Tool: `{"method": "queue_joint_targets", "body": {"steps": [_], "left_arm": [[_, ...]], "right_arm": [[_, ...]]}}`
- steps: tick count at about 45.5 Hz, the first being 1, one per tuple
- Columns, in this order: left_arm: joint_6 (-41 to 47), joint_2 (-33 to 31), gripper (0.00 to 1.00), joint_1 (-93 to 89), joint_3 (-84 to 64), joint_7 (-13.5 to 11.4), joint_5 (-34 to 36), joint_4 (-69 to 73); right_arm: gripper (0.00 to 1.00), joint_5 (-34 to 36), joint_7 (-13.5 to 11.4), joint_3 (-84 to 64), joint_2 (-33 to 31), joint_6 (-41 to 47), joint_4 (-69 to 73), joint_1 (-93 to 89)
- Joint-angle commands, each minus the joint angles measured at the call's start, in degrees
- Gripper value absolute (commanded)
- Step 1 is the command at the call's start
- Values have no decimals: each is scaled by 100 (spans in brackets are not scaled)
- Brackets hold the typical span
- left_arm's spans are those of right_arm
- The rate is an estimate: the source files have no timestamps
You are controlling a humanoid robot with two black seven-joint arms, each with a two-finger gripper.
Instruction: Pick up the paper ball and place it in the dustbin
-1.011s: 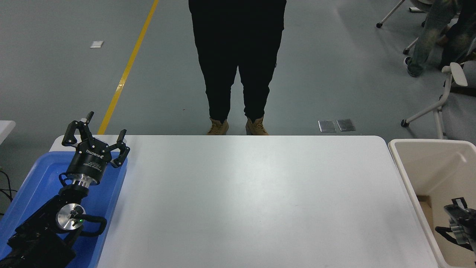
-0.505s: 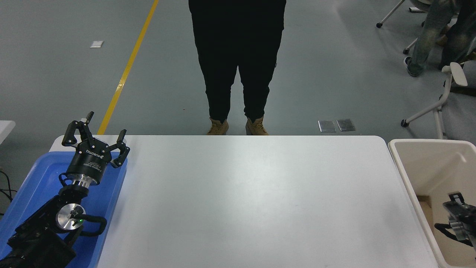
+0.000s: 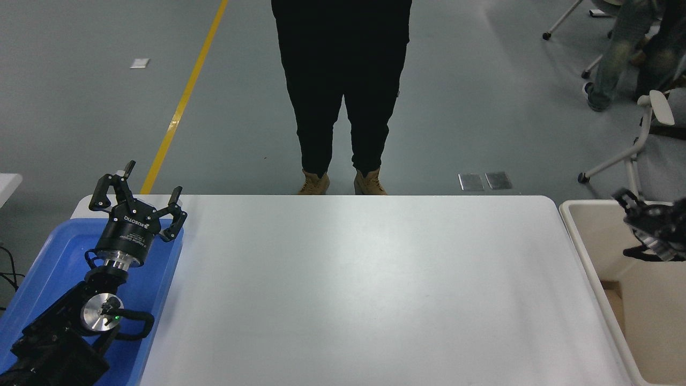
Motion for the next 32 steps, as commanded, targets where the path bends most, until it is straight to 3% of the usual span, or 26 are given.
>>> {"method": "queue_joint_targets", "body": {"steps": [1,9,24,32], "left_arm": [[-7,0,98,0,0,8,0,0],[2,0,98,0,0,8,0,0],[2,0,98,0,0,8,0,0],[2,8,98,0,0,8,0,0]], "right_arm": [[100,-43,1,-494,184,84,706,881],[100,-87,-7,-521,237,172,1372,1240],[100,-333,-43,-1303,-404,602,3939,3200],[100,-325,-43,-1716,-764,1261,5354,4439]]}}
